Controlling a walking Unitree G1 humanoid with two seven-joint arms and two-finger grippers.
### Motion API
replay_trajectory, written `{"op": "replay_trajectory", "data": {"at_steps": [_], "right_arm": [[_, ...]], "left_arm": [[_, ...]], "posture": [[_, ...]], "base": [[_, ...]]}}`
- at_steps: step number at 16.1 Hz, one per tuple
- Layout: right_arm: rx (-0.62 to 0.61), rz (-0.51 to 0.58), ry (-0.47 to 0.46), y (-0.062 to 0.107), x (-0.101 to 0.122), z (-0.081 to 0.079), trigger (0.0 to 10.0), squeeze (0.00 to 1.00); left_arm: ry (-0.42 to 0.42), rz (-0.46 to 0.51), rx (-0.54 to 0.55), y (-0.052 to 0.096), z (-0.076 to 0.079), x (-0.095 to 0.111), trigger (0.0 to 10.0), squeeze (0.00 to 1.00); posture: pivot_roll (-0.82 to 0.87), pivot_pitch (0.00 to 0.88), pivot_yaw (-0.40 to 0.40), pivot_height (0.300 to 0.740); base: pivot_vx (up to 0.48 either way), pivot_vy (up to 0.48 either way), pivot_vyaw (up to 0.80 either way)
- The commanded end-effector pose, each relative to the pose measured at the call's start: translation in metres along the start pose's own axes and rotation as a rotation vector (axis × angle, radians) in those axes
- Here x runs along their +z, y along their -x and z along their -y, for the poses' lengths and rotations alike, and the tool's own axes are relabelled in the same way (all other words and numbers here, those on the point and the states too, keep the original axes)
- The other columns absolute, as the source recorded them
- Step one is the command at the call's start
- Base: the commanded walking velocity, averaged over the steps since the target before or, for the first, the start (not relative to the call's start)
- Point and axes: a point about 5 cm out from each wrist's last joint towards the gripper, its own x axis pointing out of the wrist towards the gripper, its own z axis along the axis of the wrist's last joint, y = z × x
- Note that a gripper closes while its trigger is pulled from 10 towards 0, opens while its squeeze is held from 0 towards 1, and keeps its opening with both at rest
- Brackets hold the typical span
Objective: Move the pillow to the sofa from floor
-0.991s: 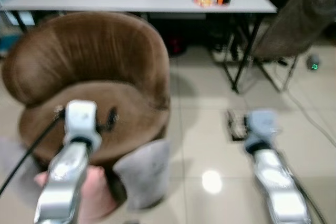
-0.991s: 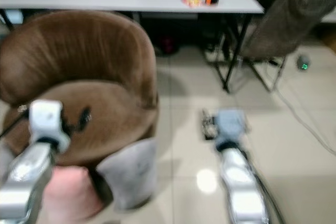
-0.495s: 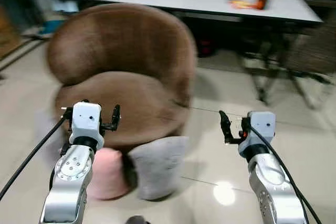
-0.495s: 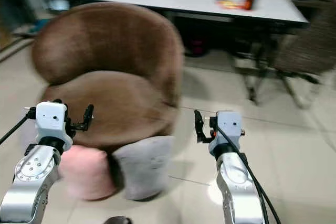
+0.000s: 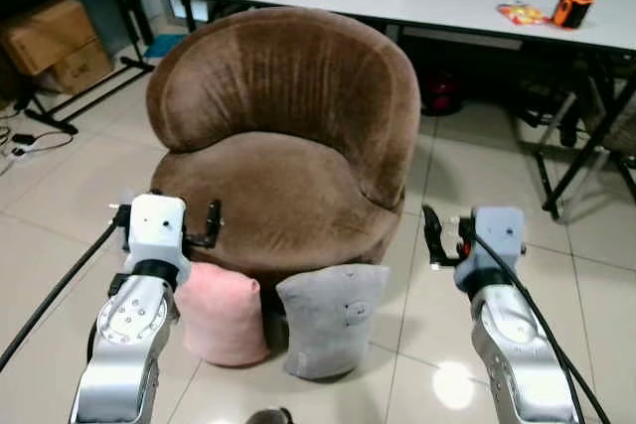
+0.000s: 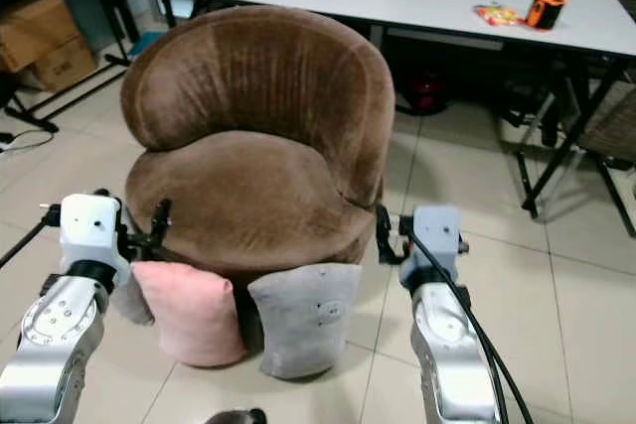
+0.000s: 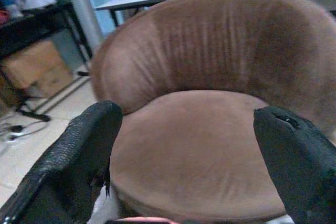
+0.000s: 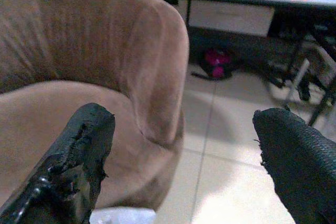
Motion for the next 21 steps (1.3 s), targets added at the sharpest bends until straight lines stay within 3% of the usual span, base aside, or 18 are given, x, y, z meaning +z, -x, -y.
{"op": "replay_trajectory", "data": {"at_steps": [1,6,10,12,15,16,17,18,19,21], "right_arm": [[-0.007,0.013,0.029,-0.001,0.002,-0.002,10.0,0.00],[0.088,0.007,0.062,0.000,0.004,-0.011,10.0,0.00],[0.018,0.038,-0.007,-0.008,0.009,-0.009,10.0,0.00],[-0.080,0.076,0.044,-0.009,0.013,-0.002,10.0,0.00],[-0.096,0.053,-0.030,-0.011,0.013,-0.001,10.0,0.00],[0.006,-0.004,-0.127,-0.010,0.009,-0.006,10.0,0.00],[0.018,-0.005,-0.143,-0.009,0.010,-0.006,10.0,0.00],[-0.030,0.030,-0.125,-0.010,0.013,-0.003,10.0,0.00],[-0.083,0.062,-0.051,-0.012,0.015,0.001,10.0,0.00],[-0.050,0.078,-0.016,-0.013,0.015,0.000,10.0,0.00]], "left_arm": [[0.014,0.018,-0.011,-0.001,0.000,0.004,10.0,0.00],[0.004,0.014,-0.008,-0.003,0.001,0.003,10.0,0.00],[-0.006,0.021,-0.009,-0.006,0.000,0.006,10.0,0.00],[-0.007,0.024,-0.009,-0.007,0.000,0.006,10.0,0.00],[-0.008,0.026,-0.016,-0.009,0.000,0.007,10.0,0.00],[-0.008,0.027,-0.018,-0.009,0.001,0.007,10.0,0.00],[-0.009,0.026,-0.019,-0.009,0.002,0.006,10.0,0.00],[-0.009,0.027,-0.019,-0.009,0.002,0.006,10.0,0.00],[-0.008,0.027,-0.020,-0.009,0.002,0.006,10.0,0.00],[-0.006,0.027,-0.019,-0.009,0.002,0.006,10.0,0.00]], "posture": [[-0.07,0.000,0.016,0.740],[-0.07,0.000,0.009,0.740],[-0.06,0.000,0.013,0.740],[-0.06,0.000,0.018,0.740],[-0.07,0.000,0.021,0.740],[-0.07,0.000,0.020,0.740],[-0.07,0.000,0.020,0.740],[-0.07,0.000,0.020,0.740],[-0.07,0.000,0.017,0.740],[-0.07,0.000,0.017,0.740]], "base": [[0.300,0.000,0.00],[0.322,0.000,0.26],[0.308,0.000,0.40],[0.300,0.000,0.00],[0.299,0.000,0.00],[0.289,0.000,0.00],[0.285,0.000,0.00],[0.281,0.000,0.00],[0.285,0.000,0.00],[0.281,0.000,0.00]]}}
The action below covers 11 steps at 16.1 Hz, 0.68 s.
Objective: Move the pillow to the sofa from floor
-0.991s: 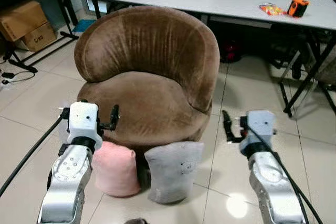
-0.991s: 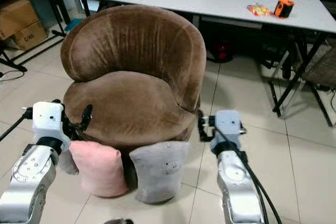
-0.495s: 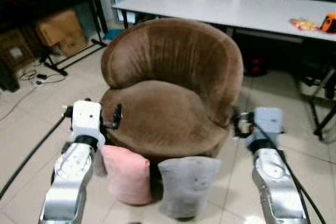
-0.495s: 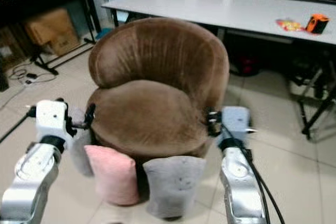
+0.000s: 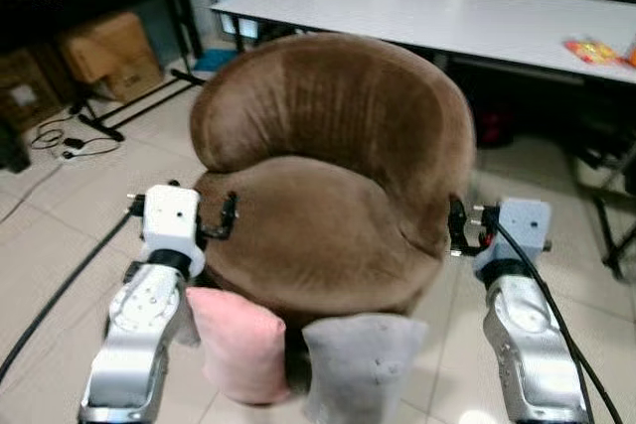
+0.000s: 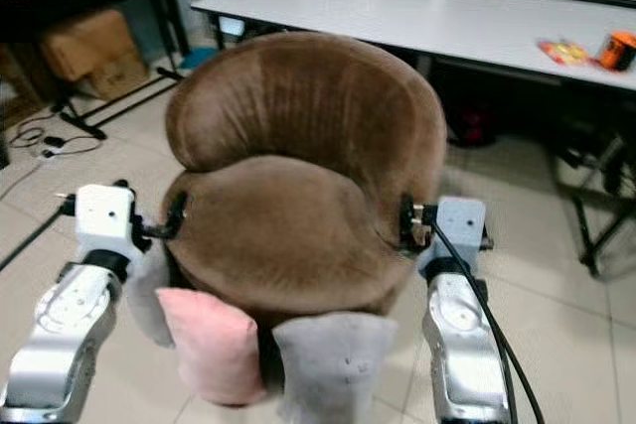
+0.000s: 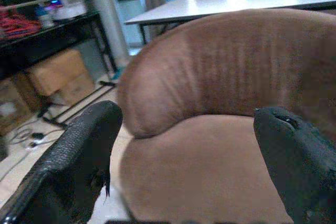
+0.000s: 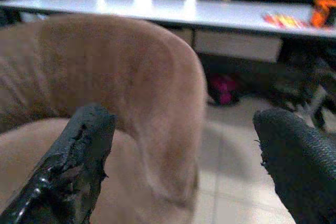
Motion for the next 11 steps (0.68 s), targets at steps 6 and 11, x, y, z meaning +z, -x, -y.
{"op": "replay_trajectory", "data": {"at_steps": [6,11], "right_arm": [[0.112,-0.007,-0.027,0.004,0.000,-0.013,10.0,0.00],[0.186,0.003,0.020,0.006,0.000,-0.023,10.0,0.00]], "left_arm": [[0.005,-0.005,0.012,0.002,-0.003,-0.003,10.0,0.00],[-0.039,0.004,0.014,0.005,-0.005,-0.004,10.0,0.00]], "posture": [[-0.07,0.000,0.013,0.740],[-0.06,0.000,0.008,0.740]], "base": [[0.228,0.000,0.00],[0.000,-0.086,0.41]]}}
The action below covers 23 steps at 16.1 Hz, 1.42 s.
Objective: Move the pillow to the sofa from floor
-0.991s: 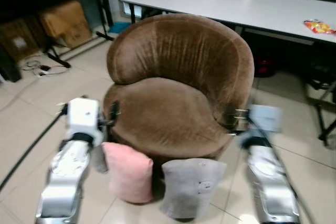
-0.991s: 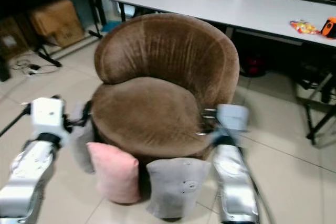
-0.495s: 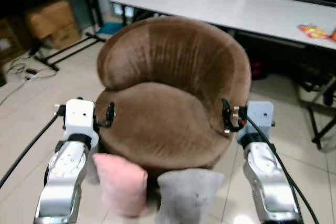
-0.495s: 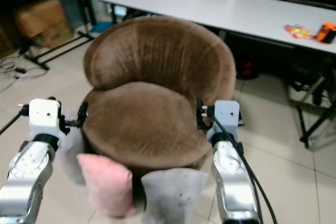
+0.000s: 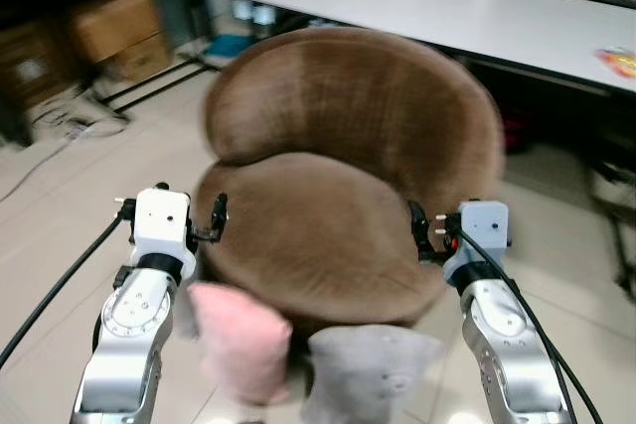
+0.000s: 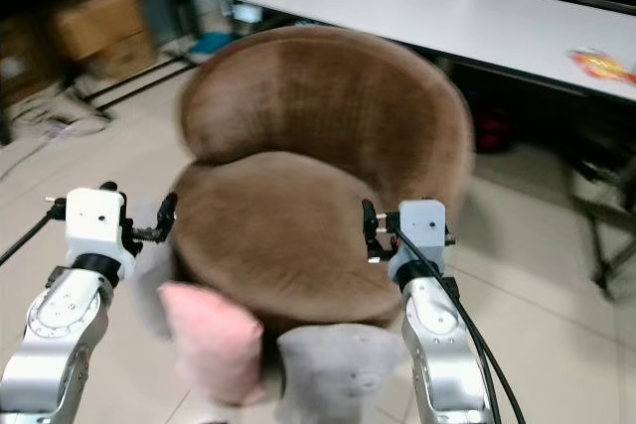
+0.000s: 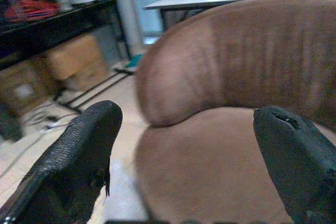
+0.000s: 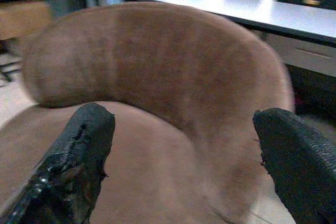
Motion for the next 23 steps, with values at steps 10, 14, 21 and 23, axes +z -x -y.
{"op": "replay_trajectory", "data": {"at_steps": [10,14,21,23], "right_arm": [[-0.140,0.062,0.004,-0.006,0.009,0.012,10.0,0.00],[-0.139,0.025,-0.014,-0.004,0.001,0.014,10.0,0.00],[-0.109,-0.026,-0.047,0.003,-0.009,0.013,10.0,0.00],[-0.136,-0.019,0.007,0.001,-0.007,0.016,10.0,0.00]], "left_arm": [[-0.021,0.006,0.014,0.001,-0.003,-0.001,10.0,0.00],[-0.066,0.022,0.005,0.002,-0.004,-0.003,10.0,0.00],[-0.040,0.016,0.014,0.002,-0.008,-0.007,10.0,0.00],[-0.047,0.021,0.012,0.001,-0.005,-0.007,10.0,0.00]], "posture": [[-0.06,0.000,0.004,0.740],[-0.05,0.000,0.002,0.740],[-0.05,0.000,0.004,0.691],[-0.05,0.000,0.001,0.676]], "base": [[0.000,-0.349,0.24],[0.000,0.000,0.00],[0.000,0.000,0.00],[0.000,0.000,0.00]]}}
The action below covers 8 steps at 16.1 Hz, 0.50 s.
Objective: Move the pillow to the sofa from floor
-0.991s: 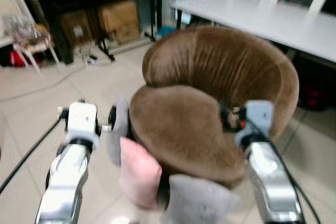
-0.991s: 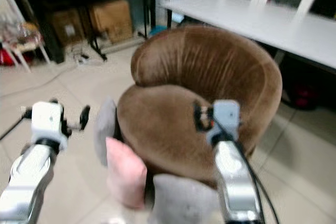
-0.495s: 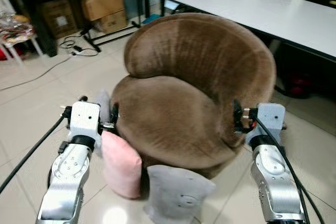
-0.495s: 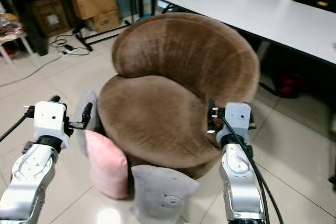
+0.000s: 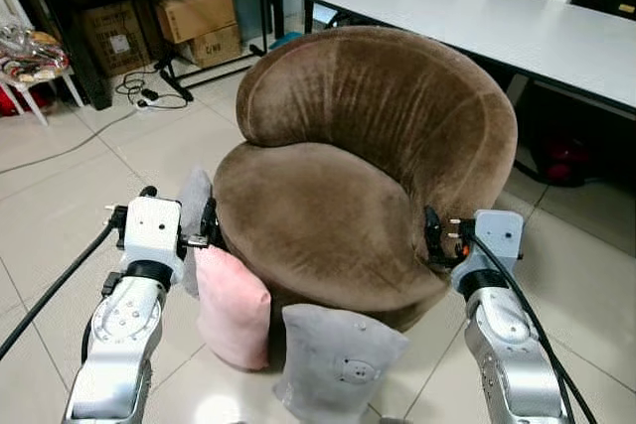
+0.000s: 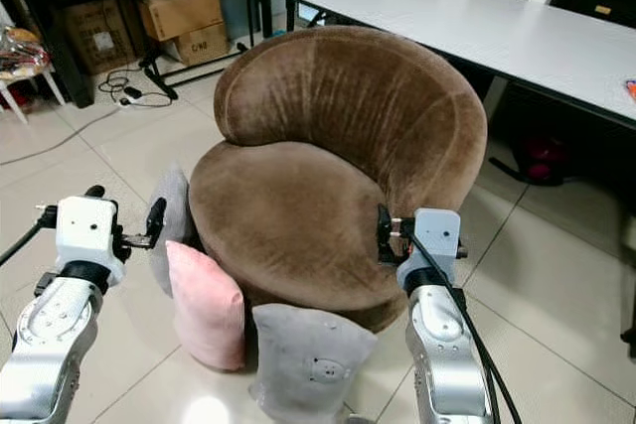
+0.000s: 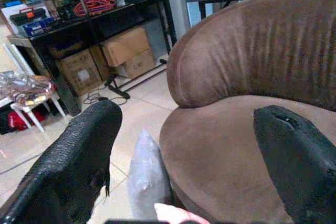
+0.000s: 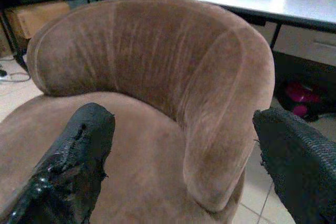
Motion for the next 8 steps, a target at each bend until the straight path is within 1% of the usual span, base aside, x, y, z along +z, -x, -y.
{"op": "replay_trajectory", "data": {"at_steps": [1,3,4,5,6,7,8], "right_arm": [[-0.025,0.025,0.057,-0.002,0.007,0.004,10.0,0.00],[-0.011,0.010,0.000,-0.004,0.007,0.004,10.0,0.00],[-0.011,0.015,0.000,-0.004,0.008,0.004,10.0,0.00],[-0.055,0.046,-0.010,-0.005,0.012,0.005,10.0,0.00],[-0.161,0.098,0.071,-0.006,0.017,0.011,10.0,0.00],[-0.067,0.055,0.031,-0.007,0.014,0.006,10.0,0.00],[-0.019,0.041,-0.004,-0.007,0.013,0.003,10.0,0.00]], "left_arm": [[-0.005,0.009,-0.006,-0.002,0.002,0.001,10.0,0.00],[-0.005,0.010,-0.002,-0.003,0.002,0.001,10.0,0.00],[-0.005,0.009,-0.001,-0.003,0.002,0.001,10.0,0.00],[-0.003,0.009,0.001,-0.003,0.002,0.001,10.0,0.00],[-0.003,0.011,0.000,-0.004,0.002,0.001,10.0,0.00],[0.000,0.013,0.000,-0.005,0.003,0.001,10.0,0.00],[0.003,0.014,0.000,-0.005,0.003,0.001,10.0,0.00]], "posture": [[-0.05,0.000,0.001,0.671],[-0.05,0.000,0.000,0.652],[-0.05,0.000,0.000,0.647],[-0.05,0.000,0.000,0.637],[-0.05,0.000,0.001,0.629],[-0.05,0.000,0.000,0.619],[-0.05,0.000,0.000,0.615]], "base": [[0.000,0.000,0.00],[0.000,0.000,0.00],[0.000,0.000,0.00],[0.000,0.000,0.00],[0.000,0.000,0.00],[0.000,0.000,0.00],[0.000,0.000,0.00]]}}
